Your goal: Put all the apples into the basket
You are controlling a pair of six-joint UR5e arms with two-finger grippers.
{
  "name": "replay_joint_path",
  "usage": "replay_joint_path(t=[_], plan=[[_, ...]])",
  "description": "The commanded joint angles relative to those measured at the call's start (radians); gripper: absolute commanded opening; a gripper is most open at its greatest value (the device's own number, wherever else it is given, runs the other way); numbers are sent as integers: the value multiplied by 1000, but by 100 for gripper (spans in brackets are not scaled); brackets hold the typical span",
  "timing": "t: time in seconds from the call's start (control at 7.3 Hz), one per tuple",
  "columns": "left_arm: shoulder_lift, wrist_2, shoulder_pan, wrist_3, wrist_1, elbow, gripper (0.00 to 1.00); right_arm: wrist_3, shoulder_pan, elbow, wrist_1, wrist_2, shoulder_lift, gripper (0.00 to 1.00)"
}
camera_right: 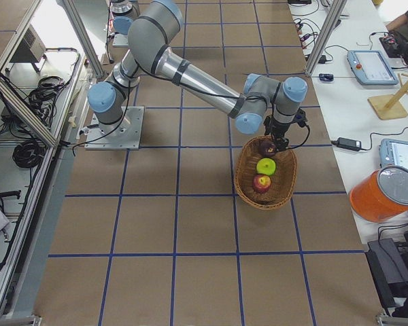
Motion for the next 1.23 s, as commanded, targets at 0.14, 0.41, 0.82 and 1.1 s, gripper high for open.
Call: replay_joint_path(t=[0.14,0.41,0.82,1.1], plan=[[0,0,0,0,-1,0,100,19,66,-183,263,-9,-32,100],[0,0,0,0,-1,2,100,245,255,-211,353,-7,-118,100],[-1,0,2,5,-1,8,100,592,535,-140,444,18,-220,100],[0,-1,2,5,-1,5,100,565,532,57,511,14,-439,100]])
